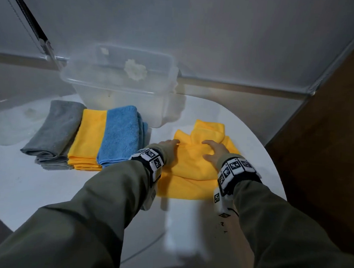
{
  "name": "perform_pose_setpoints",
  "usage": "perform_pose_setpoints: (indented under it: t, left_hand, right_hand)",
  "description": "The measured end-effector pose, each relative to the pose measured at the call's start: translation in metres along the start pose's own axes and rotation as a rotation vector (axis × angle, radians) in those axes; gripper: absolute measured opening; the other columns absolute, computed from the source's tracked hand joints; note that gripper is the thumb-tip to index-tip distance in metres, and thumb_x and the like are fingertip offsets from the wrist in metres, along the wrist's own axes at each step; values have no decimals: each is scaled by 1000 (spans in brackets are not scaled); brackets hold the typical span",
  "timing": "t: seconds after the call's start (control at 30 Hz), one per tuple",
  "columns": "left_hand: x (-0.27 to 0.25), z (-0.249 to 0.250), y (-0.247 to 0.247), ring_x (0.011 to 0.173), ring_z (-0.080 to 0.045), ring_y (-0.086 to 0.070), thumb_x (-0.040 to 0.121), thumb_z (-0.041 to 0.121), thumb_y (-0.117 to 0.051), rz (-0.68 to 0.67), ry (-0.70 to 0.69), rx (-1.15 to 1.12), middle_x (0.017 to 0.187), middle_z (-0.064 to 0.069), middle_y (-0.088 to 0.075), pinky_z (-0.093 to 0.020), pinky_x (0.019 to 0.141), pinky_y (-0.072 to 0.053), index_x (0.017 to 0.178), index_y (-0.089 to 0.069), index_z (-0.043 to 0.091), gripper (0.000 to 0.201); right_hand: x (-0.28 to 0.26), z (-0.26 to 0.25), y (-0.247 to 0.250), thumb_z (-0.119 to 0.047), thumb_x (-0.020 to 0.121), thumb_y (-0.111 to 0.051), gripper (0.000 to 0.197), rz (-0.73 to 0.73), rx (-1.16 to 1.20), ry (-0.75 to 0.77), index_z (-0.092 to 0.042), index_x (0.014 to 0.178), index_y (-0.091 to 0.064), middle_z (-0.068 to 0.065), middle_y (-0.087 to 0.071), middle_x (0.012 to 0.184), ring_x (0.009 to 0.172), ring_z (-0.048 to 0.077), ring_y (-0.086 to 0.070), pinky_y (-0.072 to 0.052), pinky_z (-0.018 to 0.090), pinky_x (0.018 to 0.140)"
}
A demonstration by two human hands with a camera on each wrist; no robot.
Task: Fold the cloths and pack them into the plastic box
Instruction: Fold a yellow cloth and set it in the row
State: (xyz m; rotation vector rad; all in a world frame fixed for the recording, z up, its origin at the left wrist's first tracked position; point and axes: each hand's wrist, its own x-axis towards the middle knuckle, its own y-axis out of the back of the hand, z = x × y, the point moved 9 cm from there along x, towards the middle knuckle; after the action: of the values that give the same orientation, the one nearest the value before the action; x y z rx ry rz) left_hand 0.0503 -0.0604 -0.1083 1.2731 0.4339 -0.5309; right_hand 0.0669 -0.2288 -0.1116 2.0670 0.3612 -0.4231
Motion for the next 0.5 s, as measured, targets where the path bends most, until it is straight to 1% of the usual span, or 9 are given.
perform_pose_setpoints:
  t: [0.03,0.1,0.2,0.3,0.37,0.4,0.43,0.47,0.5]
  left_hand:
    - [1,0,-4,126,-32,-43,86,13,-47,-30,-3,35,143,-10,-39,-46,105,-39,144,-19,26,66]
    - [1,-2,-7,120,-31,-47,88,22,-44,-14,1,135,135,-9,-46,-46,101,-40,140,-28,25,54]
    - [3,-4,-3,121,-31,-42,89,32,-44,11,-3,255,131,-9,-44,-47,102,-36,133,-37,24,46]
    - [2,-4,2,126,-30,-36,88,41,-45,-1,-7,309,136,-8,-39,-49,105,-33,133,-40,25,48]
    - [-3,-1,12,132,-30,-33,91,45,-41,18,-28,284,144,-7,-35,-48,110,-28,138,-35,24,52]
    - [-9,0,21,133,-31,-34,93,45,-38,35,-30,245,146,-8,-35,-47,110,-27,141,-31,23,53]
    - [-14,1,34,131,-31,-38,95,43,-36,56,-33,196,146,-10,-37,-45,108,-30,142,-29,23,51]
    - [-20,3,48,127,-31,-42,96,39,-34,84,-59,150,143,-12,-40,-43,105,-34,142,-29,22,49]
    - [-25,6,63,123,-31,-46,97,36,-33,114,-99,115,139,-13,-44,-42,102,-37,140,-31,22,45]
  right_hand:
    - [1,0,-1,-26,93,-53,46,-2,-19,-5,-29,137,-40,17,-32,141,119,35,-47,-42,36,98]
    - [1,0,-1,-33,95,-49,43,-27,-57,-32,-25,137,-40,17,-30,143,122,35,-45,-39,37,100]
    - [1,2,3,-38,94,-49,43,-34,-96,-48,-17,131,-45,15,-39,139,121,33,-46,-39,35,97]
    - [-5,-4,18,-40,88,-58,46,12,-82,-35,-14,125,-51,12,-52,130,119,30,-50,-40,29,90]
    - [-9,-13,37,-41,83,-65,48,69,-41,-13,-14,121,-55,11,-55,126,118,29,-50,-41,29,91]
    - [-12,-19,50,-40,81,-68,46,110,-10,9,-14,117,-58,10,-57,121,115,28,-52,-41,29,90]
    - [-15,-25,63,-38,79,-71,40,162,39,35,-15,109,-61,8,-59,110,109,26,-54,-42,28,89]
    - [-18,-31,78,-34,76,-74,30,214,116,65,-18,98,-63,5,-59,99,102,24,-55,-42,28,86]
    - [-22,-38,92,-31,73,-77,24,260,211,98,-20,87,-61,2,-58,90,95,23,-55,-44,29,85]
